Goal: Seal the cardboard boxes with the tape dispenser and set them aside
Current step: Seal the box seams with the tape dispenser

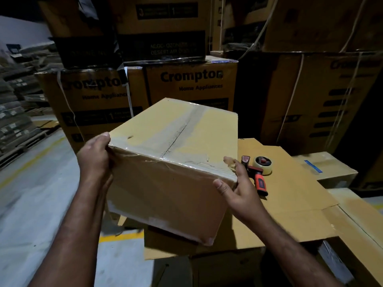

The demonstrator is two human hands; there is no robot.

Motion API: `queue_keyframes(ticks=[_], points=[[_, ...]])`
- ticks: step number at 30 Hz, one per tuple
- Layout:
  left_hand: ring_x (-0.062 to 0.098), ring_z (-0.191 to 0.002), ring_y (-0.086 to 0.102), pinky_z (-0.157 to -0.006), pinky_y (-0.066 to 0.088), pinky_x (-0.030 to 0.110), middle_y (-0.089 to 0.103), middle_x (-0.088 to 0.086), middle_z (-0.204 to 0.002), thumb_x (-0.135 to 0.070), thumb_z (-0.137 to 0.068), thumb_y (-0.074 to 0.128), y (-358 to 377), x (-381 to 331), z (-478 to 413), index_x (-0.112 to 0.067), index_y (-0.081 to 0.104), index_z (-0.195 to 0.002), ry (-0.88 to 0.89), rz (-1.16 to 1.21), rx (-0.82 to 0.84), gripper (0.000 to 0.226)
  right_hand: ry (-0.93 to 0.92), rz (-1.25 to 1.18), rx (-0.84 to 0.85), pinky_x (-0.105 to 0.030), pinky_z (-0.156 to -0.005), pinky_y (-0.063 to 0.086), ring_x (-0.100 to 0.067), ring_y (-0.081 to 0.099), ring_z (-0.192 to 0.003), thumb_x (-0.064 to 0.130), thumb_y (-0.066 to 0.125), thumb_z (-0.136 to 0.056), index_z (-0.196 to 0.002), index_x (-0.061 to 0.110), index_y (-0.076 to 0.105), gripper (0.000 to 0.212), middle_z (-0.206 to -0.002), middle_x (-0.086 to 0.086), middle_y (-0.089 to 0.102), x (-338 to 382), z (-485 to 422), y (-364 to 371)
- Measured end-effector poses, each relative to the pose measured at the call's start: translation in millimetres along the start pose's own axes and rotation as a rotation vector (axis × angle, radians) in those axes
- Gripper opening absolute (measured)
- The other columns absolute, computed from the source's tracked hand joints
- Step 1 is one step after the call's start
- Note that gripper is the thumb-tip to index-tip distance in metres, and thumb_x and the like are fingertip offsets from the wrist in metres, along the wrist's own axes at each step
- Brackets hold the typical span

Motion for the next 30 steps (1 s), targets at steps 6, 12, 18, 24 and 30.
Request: queue_keyframes(ticks=[6,12,18,24,30], points=[[-0.006,-0.082,0.063,-0.068,0.050,0.018,0.069,-0.014,-0.096,-0.026,-0.097,0.065,51,-23,45,-0.019,0.072,-0.118,0.003,0.121,0.034,0.024,-0.040,-0.092,-0.077,-0.055,-0.115,0.035,-0.016,0.030,-0.147,0.066,0.067,-0.079,-0.148,0.054,0.027,0.081,-0.159,0.010,0.029,20,-3,-73],[0.015,-0.094,0.073,-0.081,0.060,0.038,0.076,0.005,-0.106,-0.028,-0.089,0.070,137,-19,93,-0.014,0.075,-0.111,-0.055,0.204,0.150,0.026,-0.081,-0.038,-0.258,-0.044,-0.112,0.043,0.006,0.049,-0.125,0.029,0.069,-0.086,-0.137,0.031,0.048,0.056,-0.130,0.027,0.051,38,31,-173],[0.004,-0.078,0.063,-0.062,0.044,0.023,0.070,-0.010,-0.092,-0.029,-0.095,0.065,254,7,170,-0.020,0.073,-0.109,-0.177,0.251,0.386,0.018,-0.032,0.157,-0.472,-0.028,-0.115,0.035,0.001,0.039,-0.137,0.037,0.064,-0.084,-0.140,0.032,0.045,0.060,-0.143,0.019,0.045,37,94,-276],[0.003,-0.076,0.070,-0.068,0.054,0.025,0.074,-0.006,-0.090,-0.018,-0.095,0.065,364,26,259,-0.020,0.073,-0.096,-0.275,0.292,0.593,0.008,0.054,0.298,-0.691,-0.038,-0.116,0.037,-0.006,0.042,-0.137,0.040,0.065,-0.084,-0.141,0.026,0.047,0.062,-0.142,0.015,0.048,31,159,-362],[0.002,-0.077,0.067,-0.067,0.051,0.019,0.072,-0.005,-0.091,-0.018,-0.094,0.066,486,47,345,-0.018,0.072,-0.098,-0.321,0.295,0.849,0.007,0.155,0.398,-0.904,-0.041,-0.115,0.037,0.013,0.041,-0.128,0.044,0.068,-0.087,-0.136,0.032,0.049,0.055,-0.133,0.027,0.048,15,212,-427]])
Point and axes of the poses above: each hand's wrist, its own z-axis away from the middle knuckle, its own y-axis out of the palm, x = y × z, the point moved 10 cm from there along -z, towards the middle knuckle
